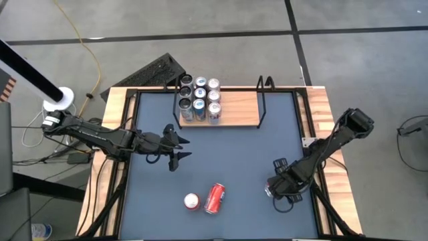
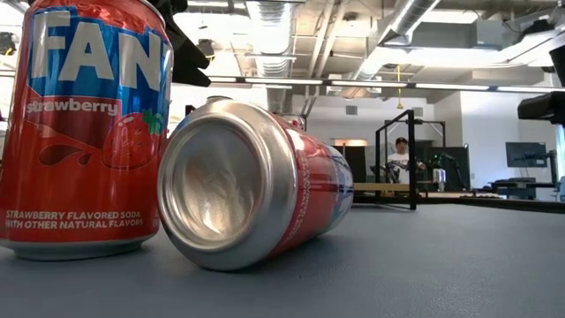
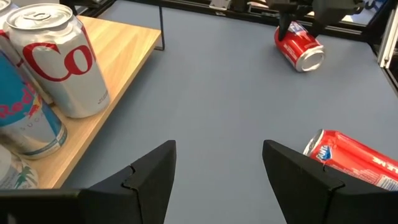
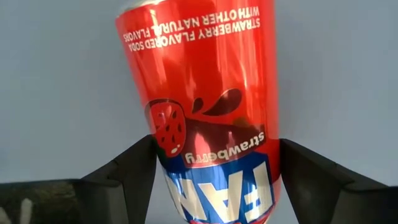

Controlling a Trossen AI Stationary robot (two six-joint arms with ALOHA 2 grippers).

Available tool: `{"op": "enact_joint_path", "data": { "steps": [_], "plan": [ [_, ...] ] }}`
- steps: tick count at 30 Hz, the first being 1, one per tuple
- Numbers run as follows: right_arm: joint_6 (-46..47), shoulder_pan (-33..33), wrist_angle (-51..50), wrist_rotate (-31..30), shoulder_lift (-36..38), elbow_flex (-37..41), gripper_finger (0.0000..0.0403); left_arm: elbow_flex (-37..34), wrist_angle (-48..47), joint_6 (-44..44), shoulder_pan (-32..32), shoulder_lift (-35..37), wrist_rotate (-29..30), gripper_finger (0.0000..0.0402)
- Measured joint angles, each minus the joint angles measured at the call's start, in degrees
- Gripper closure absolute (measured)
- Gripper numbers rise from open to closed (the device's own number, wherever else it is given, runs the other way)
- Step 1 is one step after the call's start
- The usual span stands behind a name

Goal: Place canned beverage on shelf
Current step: Put the top red soda can on the shelf

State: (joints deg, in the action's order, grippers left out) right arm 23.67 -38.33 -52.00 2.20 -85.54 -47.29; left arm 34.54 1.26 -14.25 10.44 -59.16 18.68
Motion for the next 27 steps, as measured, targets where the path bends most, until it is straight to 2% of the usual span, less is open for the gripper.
{"op": "enact_joint_path", "data": {
  "steps": [10, 14, 17, 22, 27],
  "plan": [
    [-0.3, 4.1, 2.1, 2.3, -0.2, 1.1, 0.0112, 0.0, 0.0, 0.0, 0.0, 0.0, 0.0, 0.0172],
    [-0.4, 5.8, 0.2, 2.9, -0.5, 0.1, 0.0125, 0.0, 0.0, 0.0, 0.0, 0.0, 0.1, 0.0172],
    [-2.2, 6.8, -5.1, 0.5, -0.8, -2.5, 0.0135, 0.0, 0.0, -0.1, 0.0, 0.0, 0.1, 0.0172],
    [-8.6, 8.3, -9.8, -10.7, -0.9, -7.3, 0.0141, 0.0, -0.2, 0.3, 0.0, 0.0, 0.1, 0.0172],
    [-16.3, 11.6, -13.8, -12.5, -4.6, -12.2, 0.0142, 0.0, -0.2, 0.3, 0.0, 0.0, 0.1, 0.0172]
  ]
}}
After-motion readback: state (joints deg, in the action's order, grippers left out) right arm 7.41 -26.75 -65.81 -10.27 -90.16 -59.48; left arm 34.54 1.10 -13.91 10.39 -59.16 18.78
